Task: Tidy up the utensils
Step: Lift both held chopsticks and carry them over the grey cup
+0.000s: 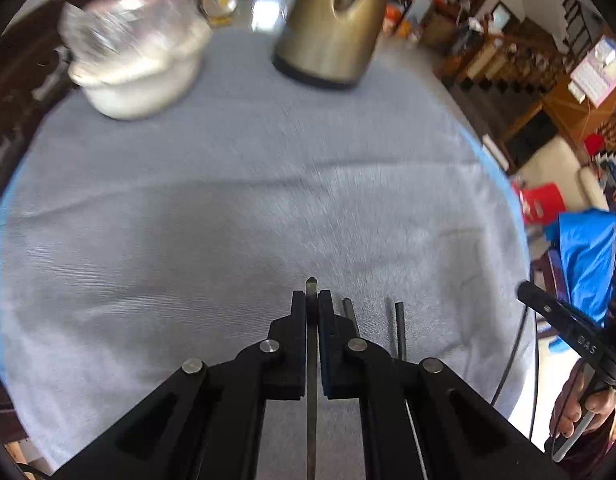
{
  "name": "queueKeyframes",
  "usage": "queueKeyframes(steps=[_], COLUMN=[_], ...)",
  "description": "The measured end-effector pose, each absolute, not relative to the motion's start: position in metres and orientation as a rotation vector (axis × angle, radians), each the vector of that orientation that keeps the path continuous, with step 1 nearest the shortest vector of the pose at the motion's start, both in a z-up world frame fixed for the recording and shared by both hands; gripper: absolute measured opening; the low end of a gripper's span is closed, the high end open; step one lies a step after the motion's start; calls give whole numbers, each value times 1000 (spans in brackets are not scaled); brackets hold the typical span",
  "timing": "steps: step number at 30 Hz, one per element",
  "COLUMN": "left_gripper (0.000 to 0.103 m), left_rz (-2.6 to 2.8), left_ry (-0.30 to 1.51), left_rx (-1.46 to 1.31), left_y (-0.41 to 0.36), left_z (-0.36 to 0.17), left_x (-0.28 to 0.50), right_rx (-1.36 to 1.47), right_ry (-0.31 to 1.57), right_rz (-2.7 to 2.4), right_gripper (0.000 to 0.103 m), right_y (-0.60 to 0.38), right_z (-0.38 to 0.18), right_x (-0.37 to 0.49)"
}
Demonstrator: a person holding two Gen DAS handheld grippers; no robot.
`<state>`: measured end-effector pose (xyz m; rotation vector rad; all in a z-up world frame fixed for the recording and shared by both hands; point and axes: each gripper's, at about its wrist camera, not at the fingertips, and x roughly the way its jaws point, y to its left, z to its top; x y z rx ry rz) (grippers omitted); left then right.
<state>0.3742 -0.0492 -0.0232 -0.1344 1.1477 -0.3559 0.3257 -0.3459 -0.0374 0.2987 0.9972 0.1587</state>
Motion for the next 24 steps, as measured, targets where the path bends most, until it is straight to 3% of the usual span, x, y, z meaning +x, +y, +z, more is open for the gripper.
queueKeyframes(steps=[14,24], left_gripper=[5,5], left_rz=[-210,-196], left_ry=[813,641], left_rx=[-268,-261], left_y=[43,48], left_z=[72,115], left_x=[262,182], right_rx=[321,313], right_ry=[500,354], right_rz=[101,65], right_gripper=[6,6], right_y=[-346,-339], right_z=[63,102], right_x=[168,88])
